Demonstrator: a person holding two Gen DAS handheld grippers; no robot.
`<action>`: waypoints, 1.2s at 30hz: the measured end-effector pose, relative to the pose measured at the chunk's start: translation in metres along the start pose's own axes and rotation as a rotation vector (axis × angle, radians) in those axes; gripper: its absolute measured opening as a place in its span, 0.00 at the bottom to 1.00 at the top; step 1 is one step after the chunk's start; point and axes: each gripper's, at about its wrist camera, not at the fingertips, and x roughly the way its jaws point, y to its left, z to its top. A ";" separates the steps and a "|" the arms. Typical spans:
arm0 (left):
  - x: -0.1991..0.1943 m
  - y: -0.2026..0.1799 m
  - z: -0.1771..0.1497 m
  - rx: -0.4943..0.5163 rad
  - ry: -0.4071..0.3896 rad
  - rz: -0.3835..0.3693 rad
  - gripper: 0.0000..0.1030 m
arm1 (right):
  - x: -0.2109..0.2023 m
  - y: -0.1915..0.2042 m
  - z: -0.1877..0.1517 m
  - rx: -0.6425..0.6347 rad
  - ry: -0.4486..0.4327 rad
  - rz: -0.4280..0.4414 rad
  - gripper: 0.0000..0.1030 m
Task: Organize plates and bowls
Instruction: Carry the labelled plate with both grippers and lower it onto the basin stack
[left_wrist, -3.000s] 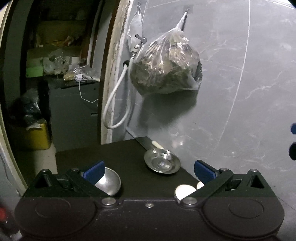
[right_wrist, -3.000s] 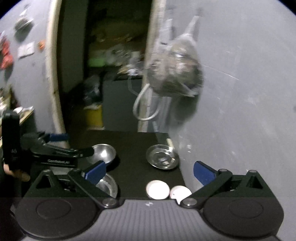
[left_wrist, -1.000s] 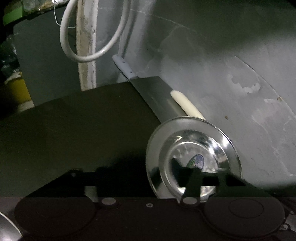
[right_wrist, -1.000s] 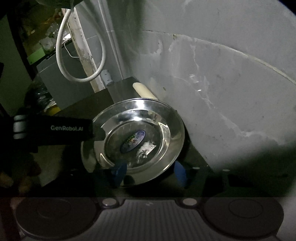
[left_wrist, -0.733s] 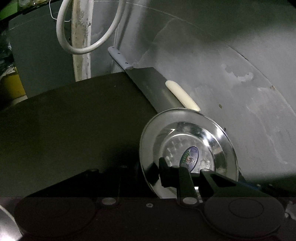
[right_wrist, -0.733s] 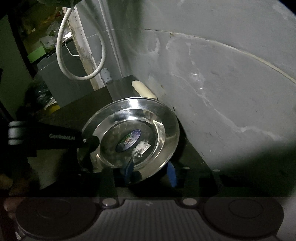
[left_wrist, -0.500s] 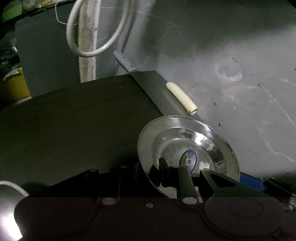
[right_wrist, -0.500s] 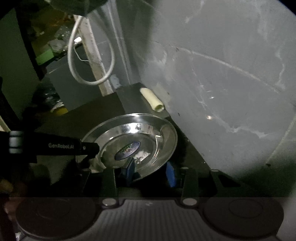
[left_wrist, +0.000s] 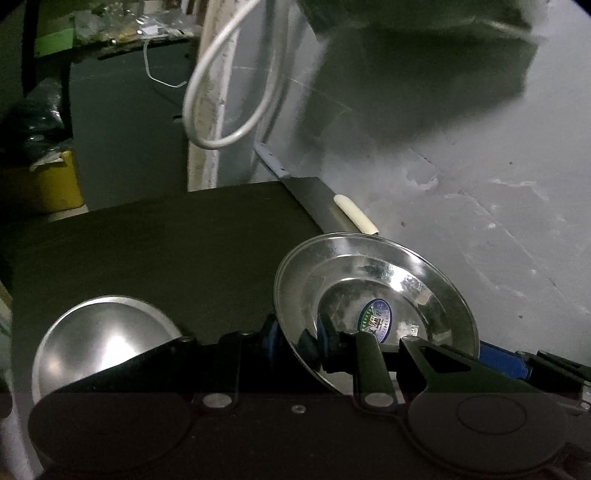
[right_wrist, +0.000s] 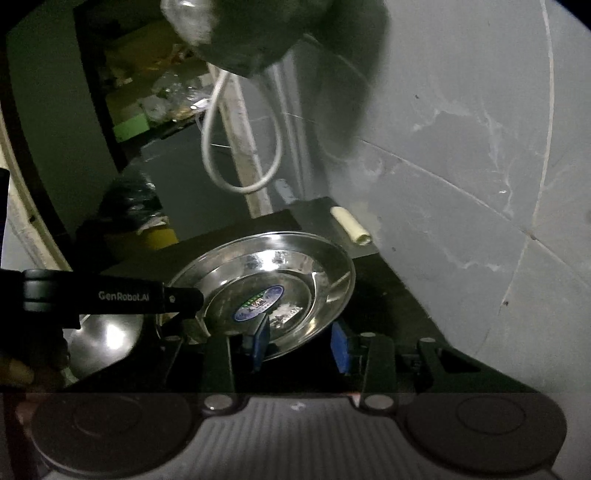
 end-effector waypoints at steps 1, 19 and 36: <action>-0.006 0.001 -0.004 -0.001 -0.005 0.003 0.22 | -0.006 0.004 -0.003 -0.002 -0.002 0.007 0.39; -0.132 0.037 -0.109 -0.076 -0.036 0.108 0.24 | -0.092 0.091 -0.072 -0.106 0.065 0.091 0.39; -0.155 0.073 -0.162 -0.137 -0.004 0.150 0.24 | -0.098 0.133 -0.110 -0.166 0.169 0.118 0.39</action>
